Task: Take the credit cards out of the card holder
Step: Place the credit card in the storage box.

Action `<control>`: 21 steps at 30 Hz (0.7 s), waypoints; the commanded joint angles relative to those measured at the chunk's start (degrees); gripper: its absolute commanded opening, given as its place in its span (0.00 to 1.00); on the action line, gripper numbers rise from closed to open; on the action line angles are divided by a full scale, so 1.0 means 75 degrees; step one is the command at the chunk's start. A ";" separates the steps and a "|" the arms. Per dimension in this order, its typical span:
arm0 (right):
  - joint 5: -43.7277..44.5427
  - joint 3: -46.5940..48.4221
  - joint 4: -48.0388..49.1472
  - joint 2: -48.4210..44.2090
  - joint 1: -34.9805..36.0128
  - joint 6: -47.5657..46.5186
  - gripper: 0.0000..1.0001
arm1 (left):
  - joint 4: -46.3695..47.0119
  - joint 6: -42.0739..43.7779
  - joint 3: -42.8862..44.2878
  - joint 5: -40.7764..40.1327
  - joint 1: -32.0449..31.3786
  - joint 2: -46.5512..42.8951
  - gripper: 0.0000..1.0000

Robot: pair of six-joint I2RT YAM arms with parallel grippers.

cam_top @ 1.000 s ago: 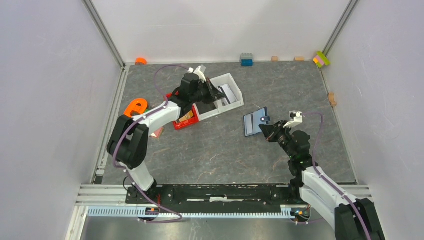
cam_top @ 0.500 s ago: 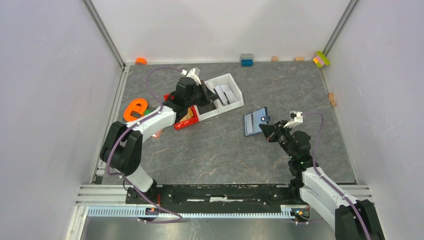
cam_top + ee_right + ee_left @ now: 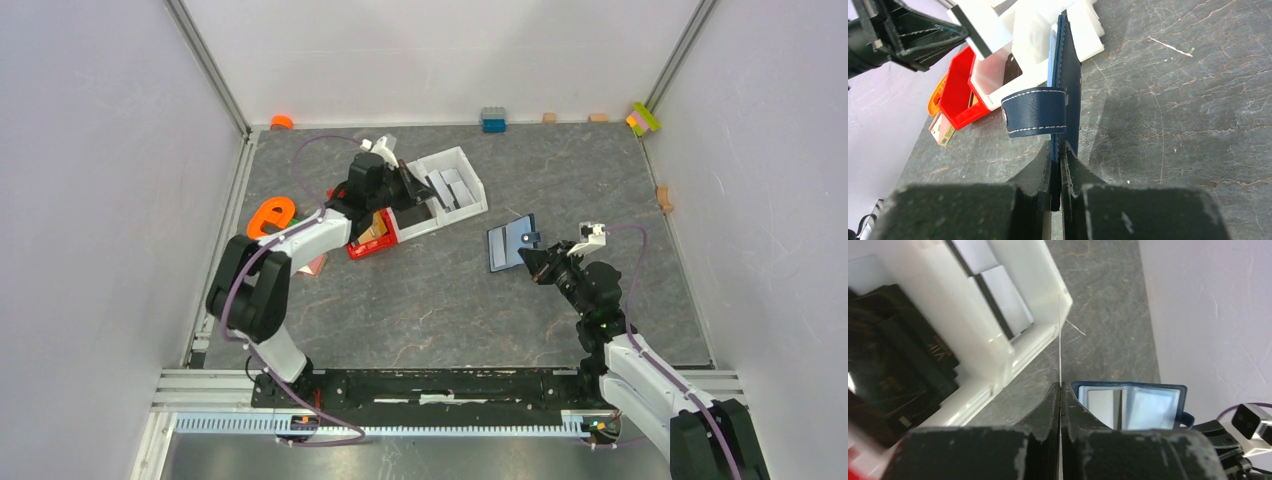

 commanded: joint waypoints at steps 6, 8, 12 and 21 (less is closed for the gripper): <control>0.0138 0.0064 0.0366 -0.0118 -0.0017 -0.0115 0.00 | 0.0483 -0.0541 0.1340 0.0747 -0.0017 0.1492 0.02; 0.0137 0.0065 0.0355 -0.0146 -0.0008 -0.0107 0.00 | 0.0154 -0.0472 0.1672 0.0599 -0.0019 0.1713 0.02; 0.0150 0.0053 0.0355 -0.0174 -0.0017 -0.0109 0.00 | 0.0045 -0.0667 0.2233 0.0669 -0.0017 0.2217 0.02; 0.0151 0.0041 0.0378 -0.0109 -0.0021 -0.0089 0.00 | -0.1199 -0.0550 0.3636 0.0265 -0.0013 0.3209 0.02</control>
